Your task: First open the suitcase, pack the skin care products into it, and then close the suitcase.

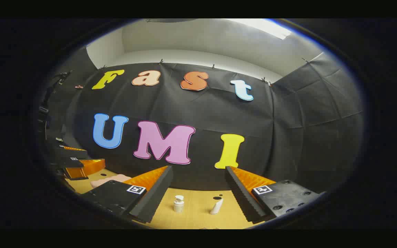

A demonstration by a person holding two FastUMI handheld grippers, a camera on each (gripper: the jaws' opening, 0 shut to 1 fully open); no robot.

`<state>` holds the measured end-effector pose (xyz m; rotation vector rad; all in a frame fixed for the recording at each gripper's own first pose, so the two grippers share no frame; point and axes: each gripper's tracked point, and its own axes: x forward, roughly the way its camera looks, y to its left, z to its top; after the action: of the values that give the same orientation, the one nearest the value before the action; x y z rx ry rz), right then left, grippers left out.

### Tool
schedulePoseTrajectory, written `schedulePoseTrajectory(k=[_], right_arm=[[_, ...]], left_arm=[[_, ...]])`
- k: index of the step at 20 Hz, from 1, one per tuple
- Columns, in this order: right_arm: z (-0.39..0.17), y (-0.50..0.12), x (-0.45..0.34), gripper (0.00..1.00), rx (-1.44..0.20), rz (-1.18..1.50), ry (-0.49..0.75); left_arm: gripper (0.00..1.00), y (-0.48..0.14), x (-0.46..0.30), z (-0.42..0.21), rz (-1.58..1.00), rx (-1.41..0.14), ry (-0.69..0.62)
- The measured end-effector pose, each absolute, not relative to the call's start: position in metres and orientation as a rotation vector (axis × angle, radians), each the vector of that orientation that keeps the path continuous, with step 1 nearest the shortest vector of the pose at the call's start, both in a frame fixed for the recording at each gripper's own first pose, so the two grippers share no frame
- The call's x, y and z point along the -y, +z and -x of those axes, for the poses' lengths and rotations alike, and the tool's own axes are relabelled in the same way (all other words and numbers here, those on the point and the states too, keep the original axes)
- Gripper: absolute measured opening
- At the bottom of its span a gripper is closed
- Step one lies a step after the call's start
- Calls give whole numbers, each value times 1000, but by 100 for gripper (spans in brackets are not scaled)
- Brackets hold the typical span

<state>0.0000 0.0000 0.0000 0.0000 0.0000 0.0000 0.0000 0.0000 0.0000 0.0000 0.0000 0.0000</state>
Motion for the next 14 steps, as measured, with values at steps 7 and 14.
schedulePoseTrajectory(k=[7,14], right_arm=[[-1,-1,-7,96,-2,1,19],[-4,-4,-9,96,-8,4,22]], left_arm=[[96,-1,-3,0,10,-9,4],[96,-10,-3,-6,-1,-26,-17]])
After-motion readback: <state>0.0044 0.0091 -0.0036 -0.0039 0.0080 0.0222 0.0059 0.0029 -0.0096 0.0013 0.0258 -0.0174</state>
